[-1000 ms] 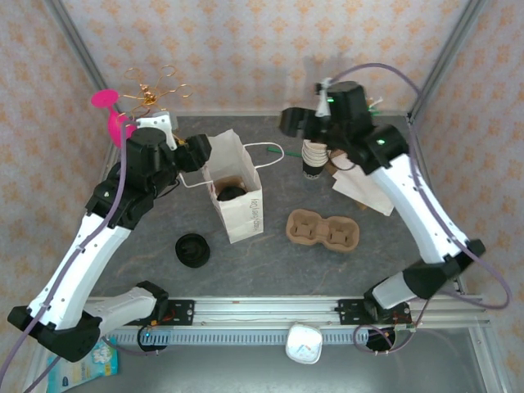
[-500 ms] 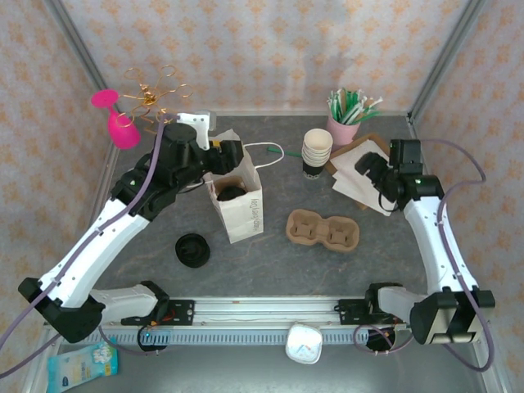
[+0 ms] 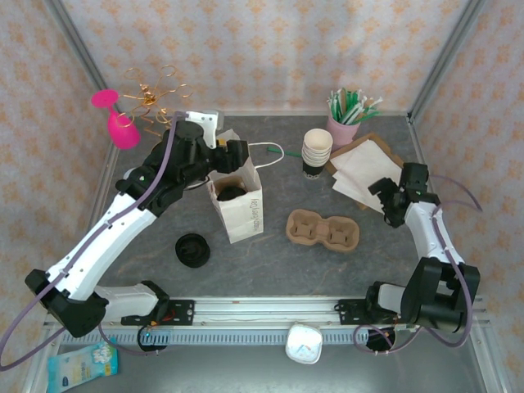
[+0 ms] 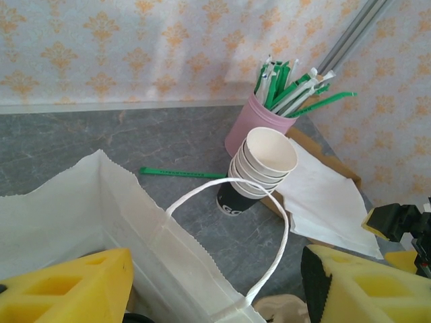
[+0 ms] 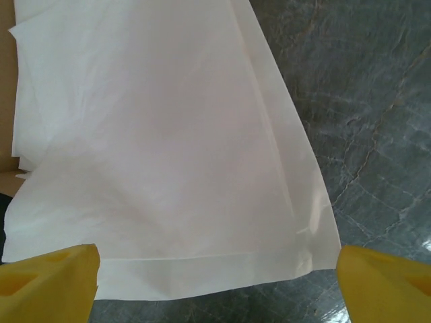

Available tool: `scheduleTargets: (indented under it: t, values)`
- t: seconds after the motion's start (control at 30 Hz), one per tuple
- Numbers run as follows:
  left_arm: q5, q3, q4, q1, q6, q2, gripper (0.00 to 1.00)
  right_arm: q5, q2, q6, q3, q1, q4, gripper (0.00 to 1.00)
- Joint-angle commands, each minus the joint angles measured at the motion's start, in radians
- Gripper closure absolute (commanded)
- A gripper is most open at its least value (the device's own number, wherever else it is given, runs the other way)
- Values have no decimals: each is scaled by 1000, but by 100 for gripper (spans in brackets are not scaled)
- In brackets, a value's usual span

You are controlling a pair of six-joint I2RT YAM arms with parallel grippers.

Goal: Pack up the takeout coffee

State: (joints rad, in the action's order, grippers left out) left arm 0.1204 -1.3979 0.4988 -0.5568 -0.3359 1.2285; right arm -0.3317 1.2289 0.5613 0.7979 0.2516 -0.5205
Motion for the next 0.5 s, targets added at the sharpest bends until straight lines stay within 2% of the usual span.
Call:
scheduleTargets:
  t: [0.0, 0.2, 0.3, 0.47]
  values:
    - [5, 4, -30, -3, 29, 15, 31, -100, -11, 16, -49, 72, 89, 8]
    - [-9, -4, -26, -2, 35, 21, 30, -168, 47, 12, -60, 96, 147, 6]
    - [-14, -4, -27, -2, 37, 21, 30, -175, 52, 36, -65, 97, 209, 18]
    - [-29, -17, -14, -2, 36, 24, 30, -171, 85, 39, -39, 98, 200, 48]
